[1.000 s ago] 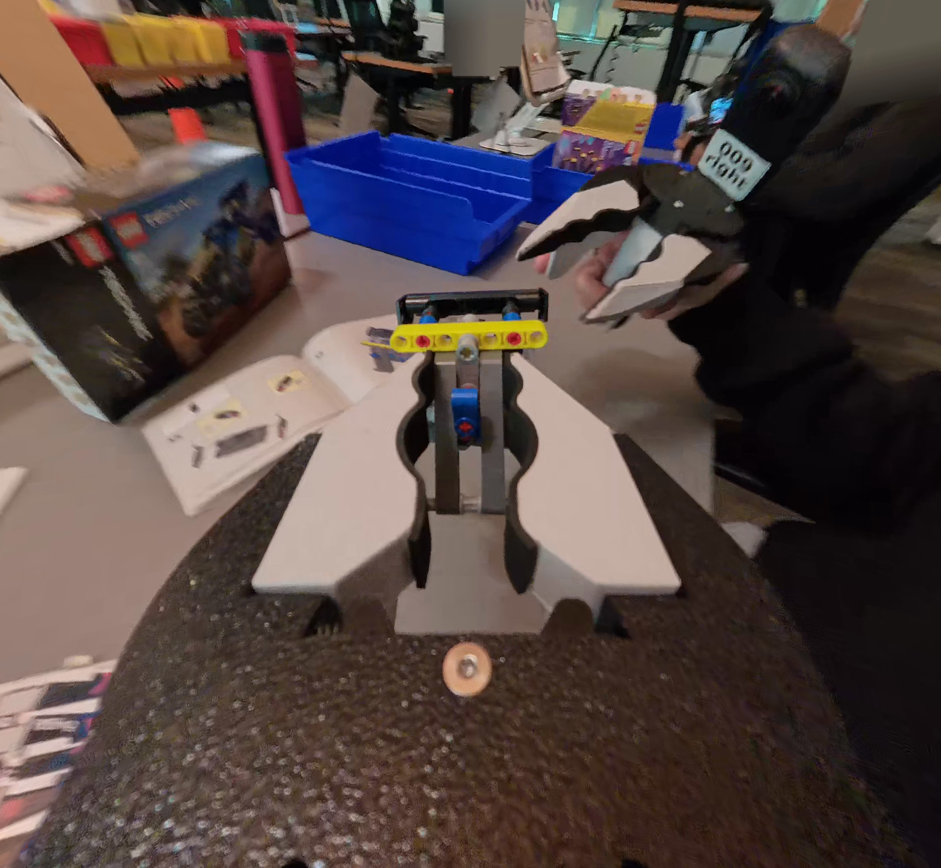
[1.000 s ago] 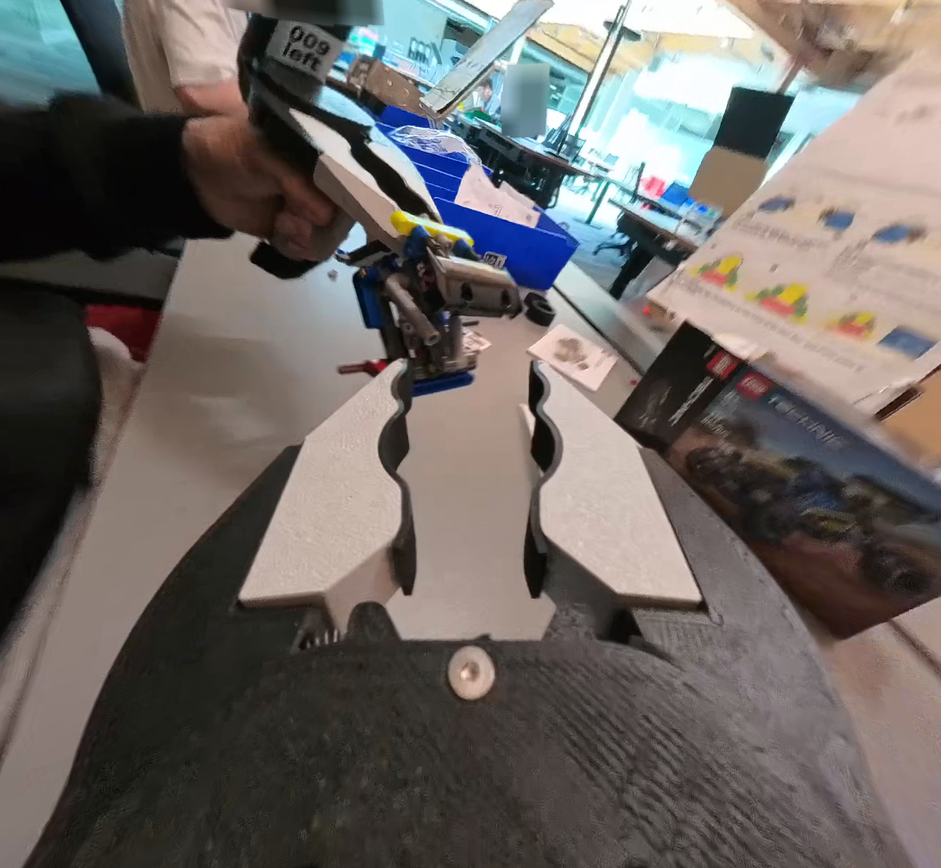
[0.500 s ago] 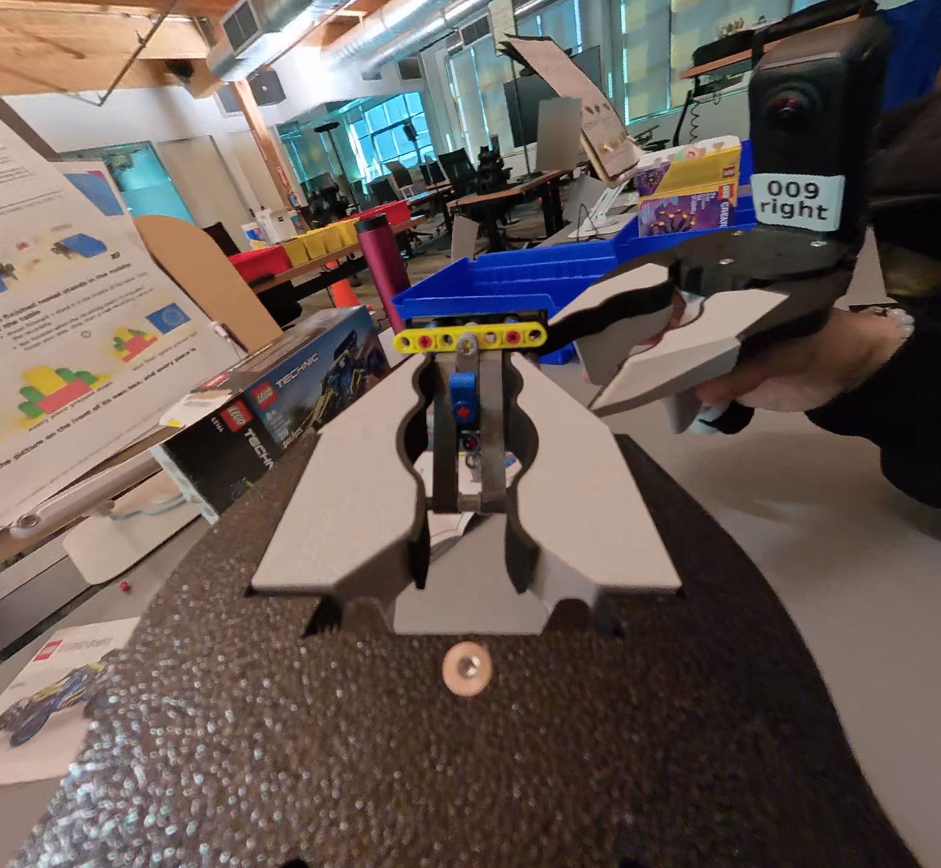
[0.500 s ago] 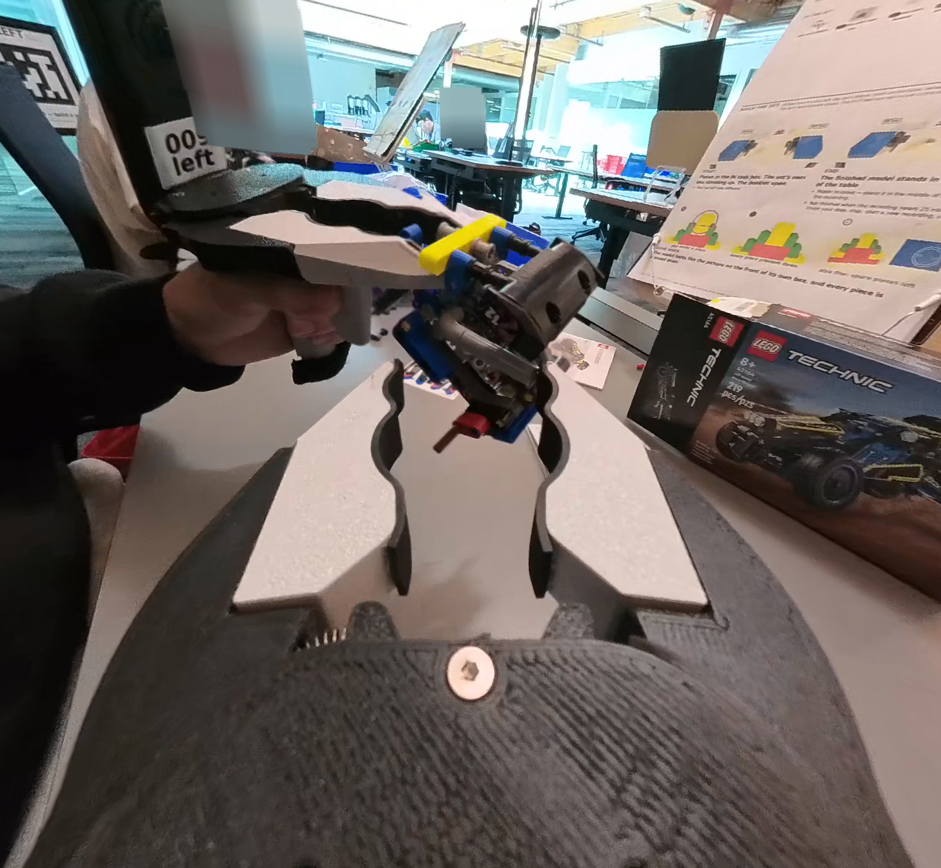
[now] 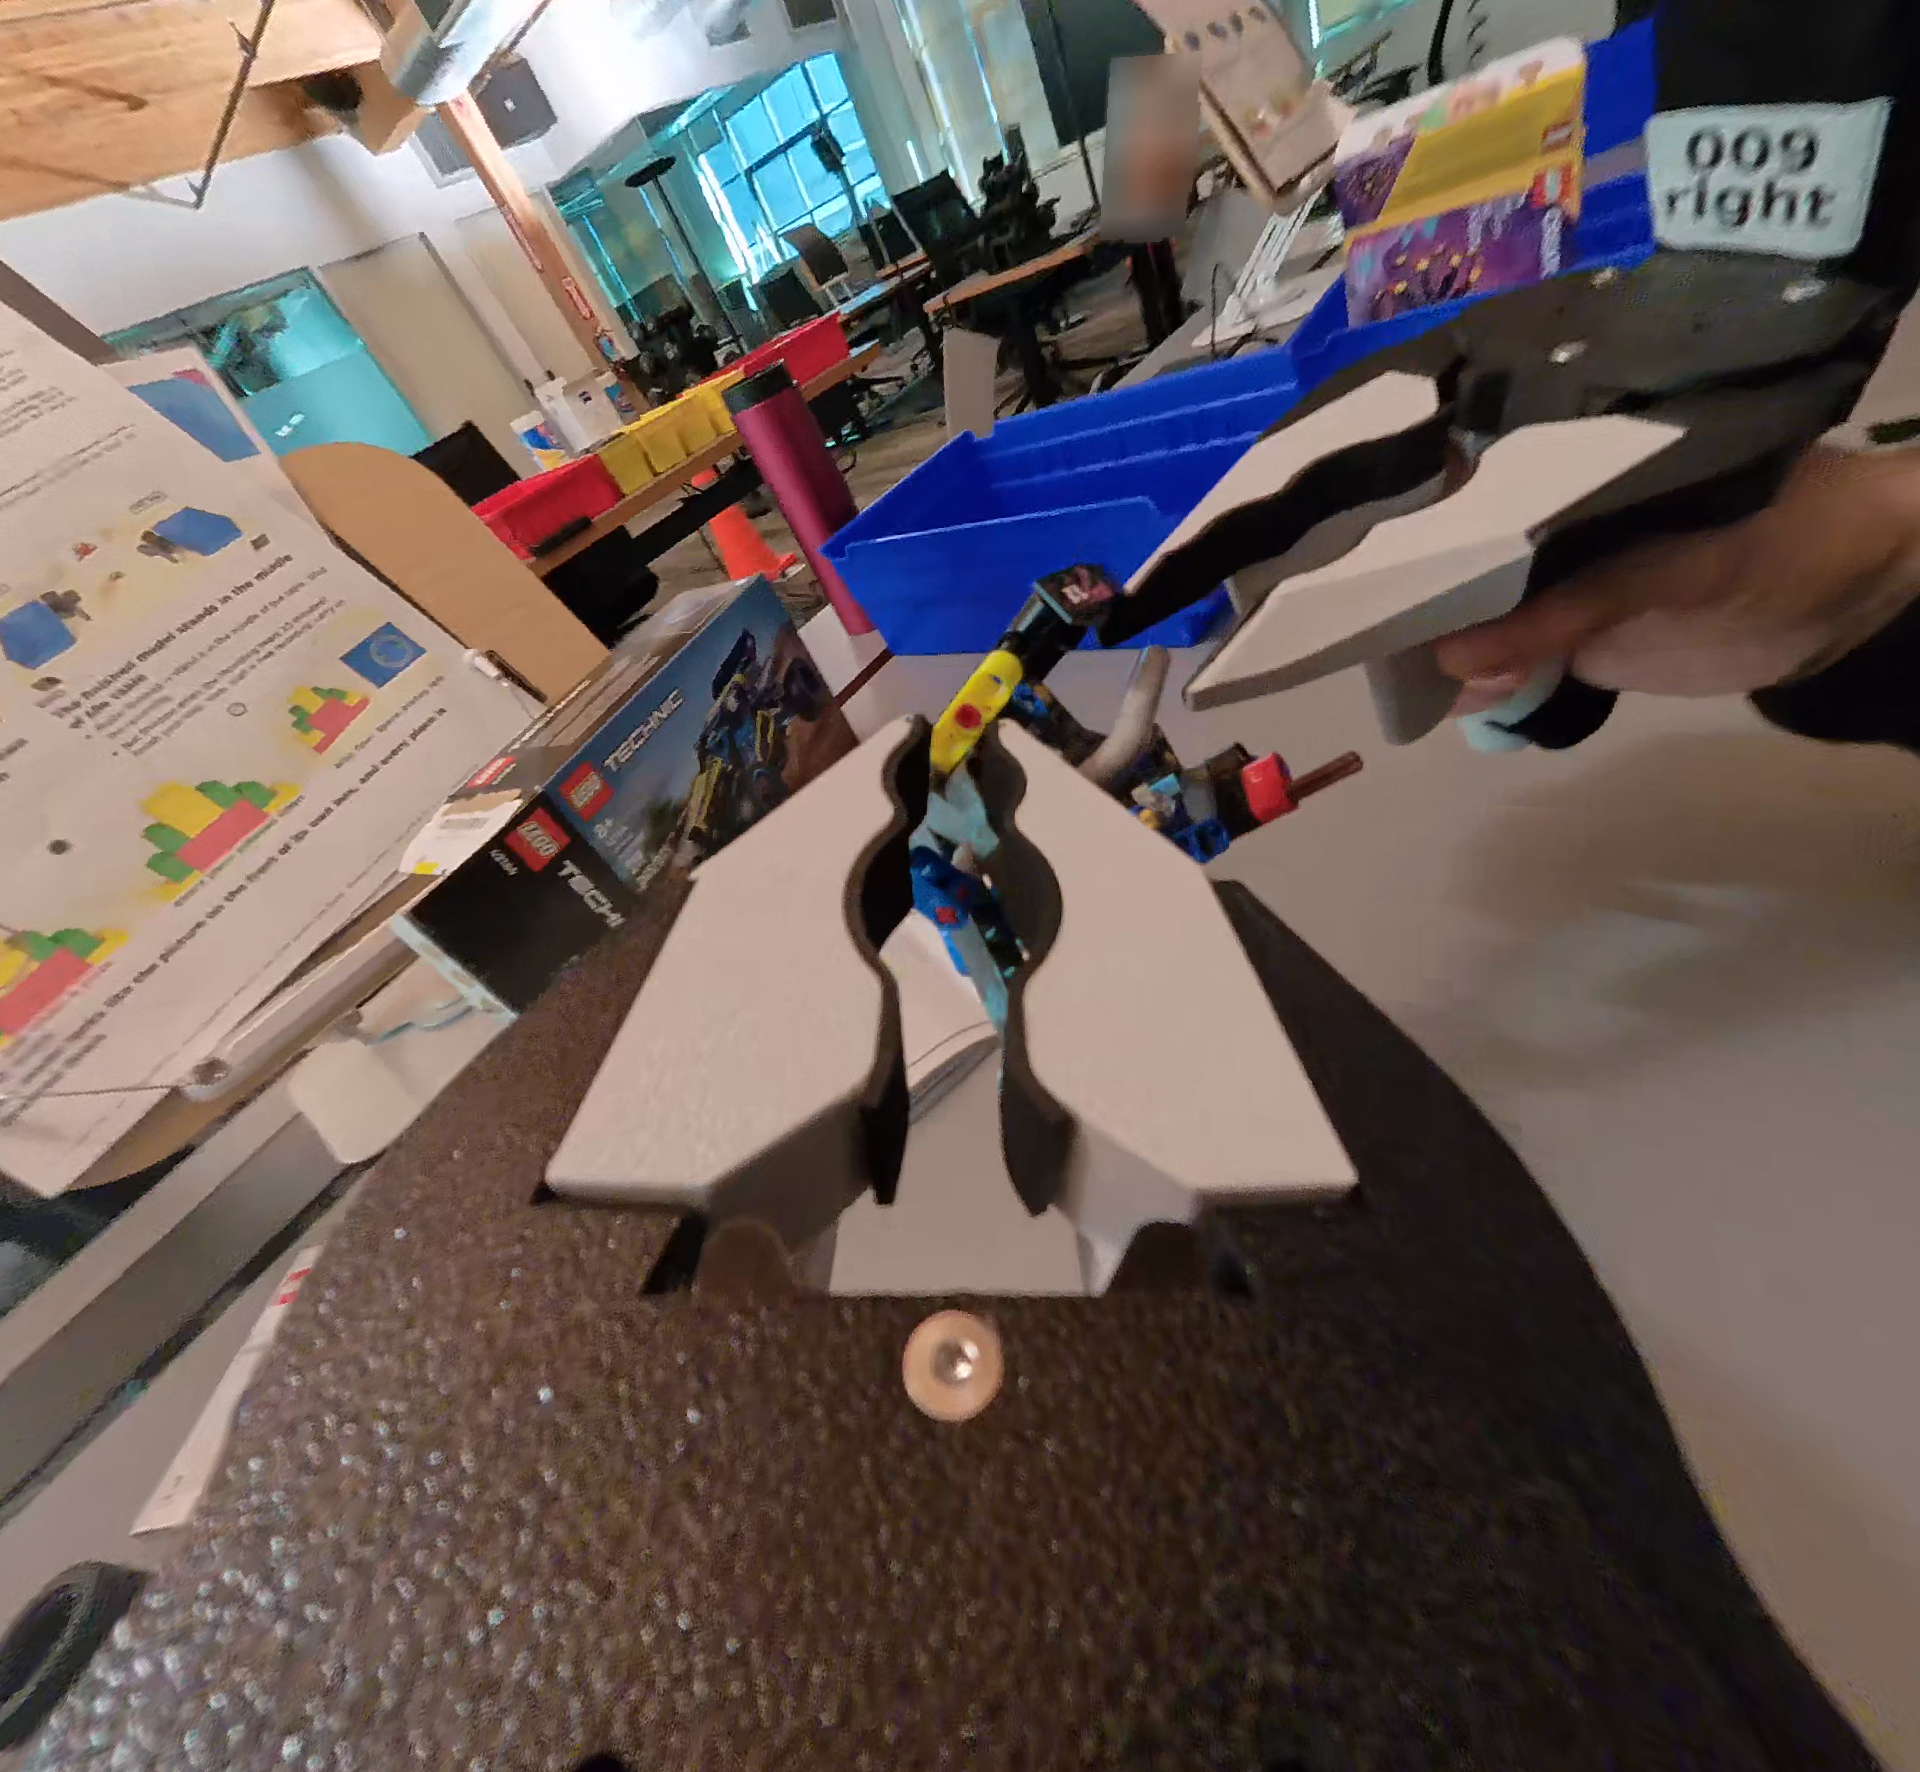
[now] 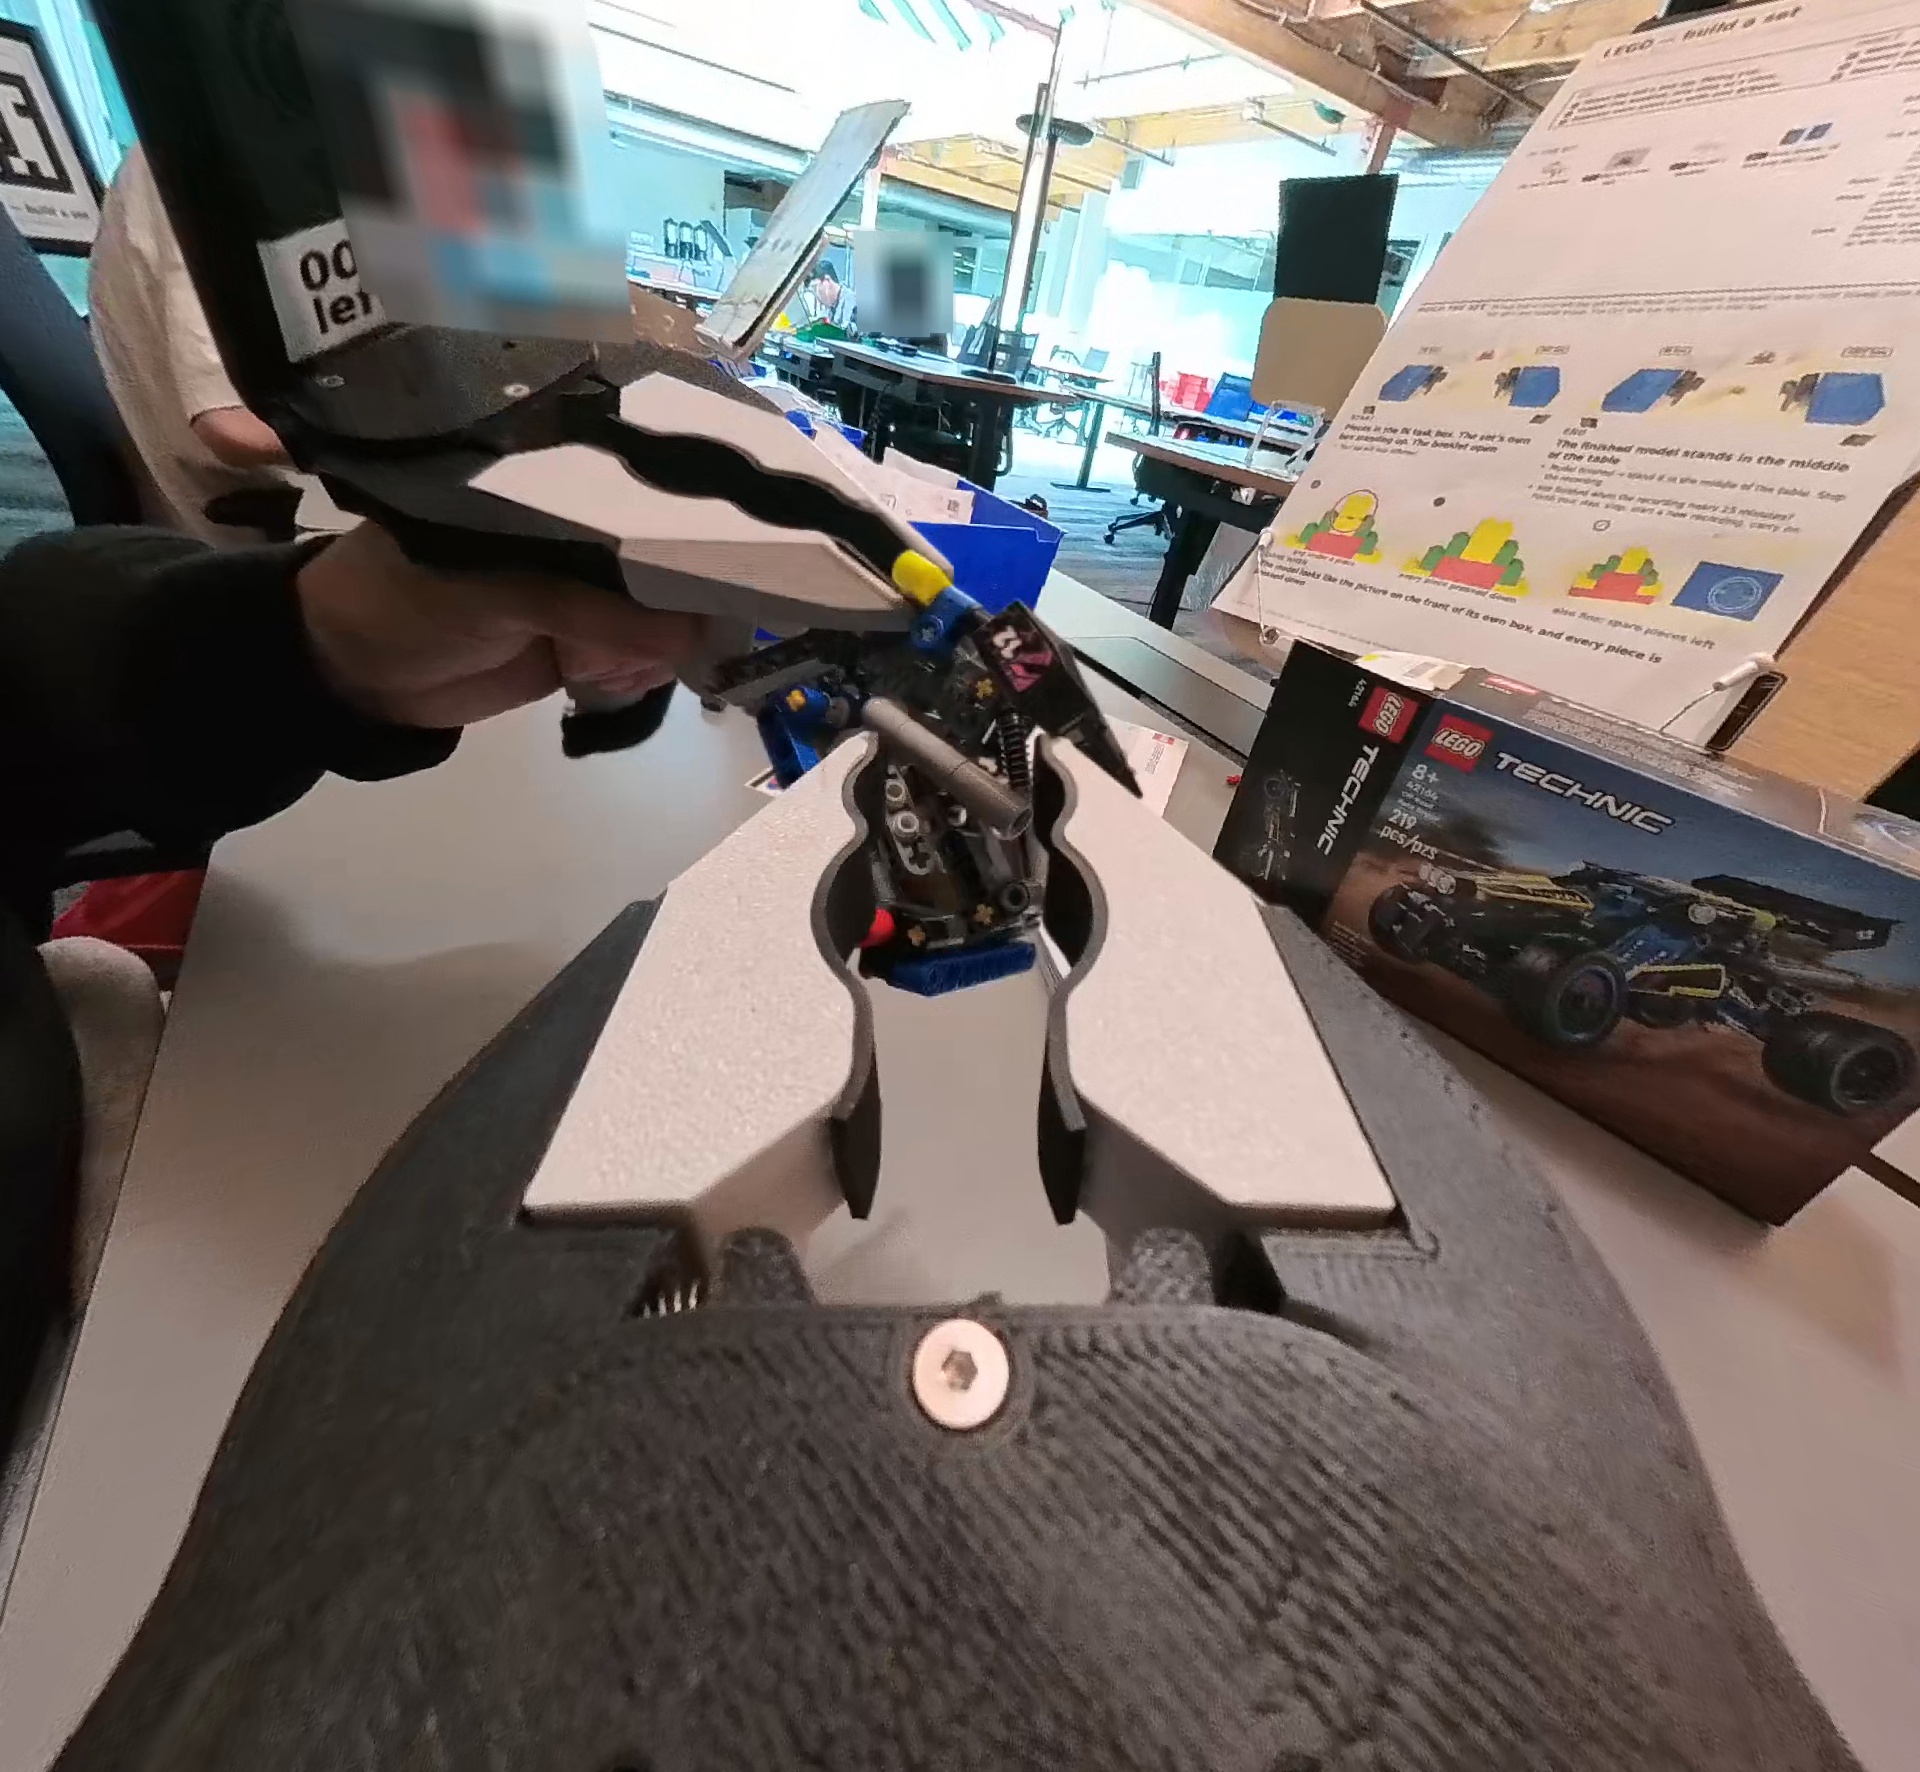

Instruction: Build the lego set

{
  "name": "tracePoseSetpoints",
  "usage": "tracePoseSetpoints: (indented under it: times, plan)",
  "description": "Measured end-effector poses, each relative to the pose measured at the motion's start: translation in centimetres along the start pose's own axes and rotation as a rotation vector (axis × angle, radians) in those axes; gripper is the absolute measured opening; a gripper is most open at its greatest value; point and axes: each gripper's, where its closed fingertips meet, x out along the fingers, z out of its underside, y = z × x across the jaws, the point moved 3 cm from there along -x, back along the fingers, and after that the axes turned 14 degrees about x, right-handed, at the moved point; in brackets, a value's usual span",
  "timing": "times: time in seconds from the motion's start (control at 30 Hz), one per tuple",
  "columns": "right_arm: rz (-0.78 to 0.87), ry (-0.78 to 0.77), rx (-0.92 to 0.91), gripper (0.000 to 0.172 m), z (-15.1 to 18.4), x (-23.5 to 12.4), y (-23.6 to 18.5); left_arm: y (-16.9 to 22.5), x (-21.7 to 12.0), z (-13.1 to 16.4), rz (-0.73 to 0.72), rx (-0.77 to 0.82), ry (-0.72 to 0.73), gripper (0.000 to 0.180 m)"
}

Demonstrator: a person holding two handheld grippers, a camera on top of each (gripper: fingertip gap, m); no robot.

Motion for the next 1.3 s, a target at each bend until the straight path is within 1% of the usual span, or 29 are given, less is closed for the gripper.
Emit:
tracePoseSetpoints:
  times: [0.1, 0.33, 0.53, 0.63, 0.7, 0.83, 0.97, 1.07, 1.2, 1.3]
  plan:
    - [0.010, 0.006, 0.002, 0.025, 0.0, -0.2, 0.3, -0.3, 0.2, 0.4, -0.039, 0.037, -0.046, 0.005]
    - [0.029, -0.002, -0.010, 0.026, 0.2, -0.7, 0.9, -0.2, 0.6, 1.0, -0.034, 0.031, -0.079, 0.001]
    - [0.077, 0.028, 0.019, 0.027, -0.2, -2.9, 2.6, -0.2, 0.8, 1.0, -0.018, 0.001, -0.080, 0.000]
    - [0.096, 0.049, 0.041, 0.028, -0.3, -4.0, 3.5, 0.1, 1.2, 1.0, -0.005, 0.019, -0.077, 0.000]
    - [0.115, 0.051, 0.054, 0.030, -0.3, -4.6, 4.1, 0.3, 1.7, 0.8, 0.008, 0.017, -0.072, 0.000]
    - [0.058, 0.048, 0.073, 0.043, -0.8, -5.2, 3.2, 0.0, 1.9, -0.3, -0.012, 0.040, -0.049, 0.000]
    - [0.042, 0.041, 0.100, 0.044, -1.2, -4.5, 2.6, -0.3, 2.0, -1.2, -0.039, 0.075, -0.024, 0.000]
    - [0.062, 0.050, 0.105, 0.044, -1.6, -3.6, 2.4, -0.2, 1.9, -2.2, -0.063, 0.152, 0.001, 0.000]
    - [0.069, 0.089, 0.181, 0.041, -2.2, -2.6, 2.0, 0.5, 1.4, -3.6, -0.106, 0.339, 0.029, 0.000]
    - [0.046, 0.095, 0.106, 0.040, -2.2, -2.1, 1.4, 1.2, 1.4, -4.1, -0.115, 0.457, 0.007, 0.000]
